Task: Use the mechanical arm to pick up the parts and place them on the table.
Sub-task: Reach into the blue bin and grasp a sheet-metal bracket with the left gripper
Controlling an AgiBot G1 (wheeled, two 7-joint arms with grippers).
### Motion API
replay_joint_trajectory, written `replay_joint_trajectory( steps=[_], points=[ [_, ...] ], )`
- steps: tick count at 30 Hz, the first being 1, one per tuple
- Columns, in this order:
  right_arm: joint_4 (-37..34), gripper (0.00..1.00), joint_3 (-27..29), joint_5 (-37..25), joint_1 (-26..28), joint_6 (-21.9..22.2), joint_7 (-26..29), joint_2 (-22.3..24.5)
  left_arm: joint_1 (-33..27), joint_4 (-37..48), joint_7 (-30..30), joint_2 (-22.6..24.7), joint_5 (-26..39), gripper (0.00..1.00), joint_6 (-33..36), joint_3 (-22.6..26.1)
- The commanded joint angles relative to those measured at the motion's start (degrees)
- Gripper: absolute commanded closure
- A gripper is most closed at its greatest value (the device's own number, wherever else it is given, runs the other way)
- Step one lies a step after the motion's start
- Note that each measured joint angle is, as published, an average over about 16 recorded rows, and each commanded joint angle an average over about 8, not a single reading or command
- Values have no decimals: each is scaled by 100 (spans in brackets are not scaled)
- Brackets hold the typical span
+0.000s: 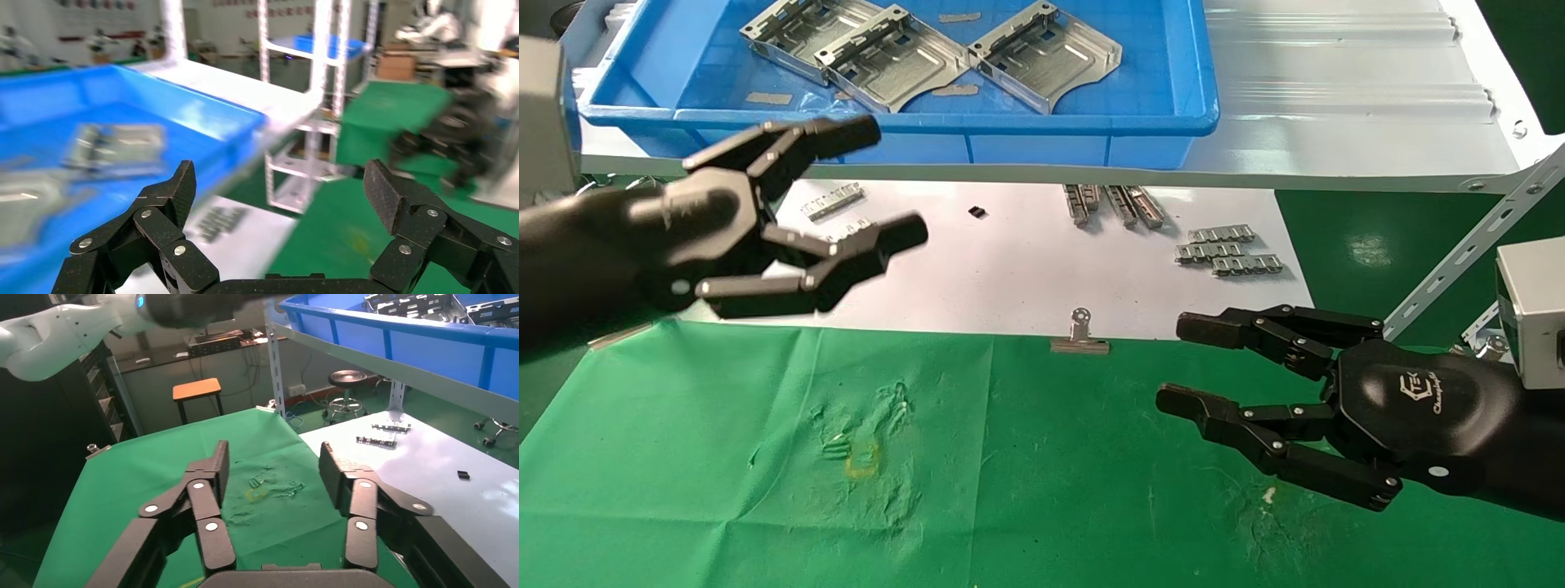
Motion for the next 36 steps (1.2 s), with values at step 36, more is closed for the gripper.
replay_joint_trajectory(
  steps=[36],
  points=[
    [0, 100, 0, 0, 0, 0, 0, 0, -3462, 3865, -1141, 1279, 2530, 0, -1414, 1353]
  ],
)
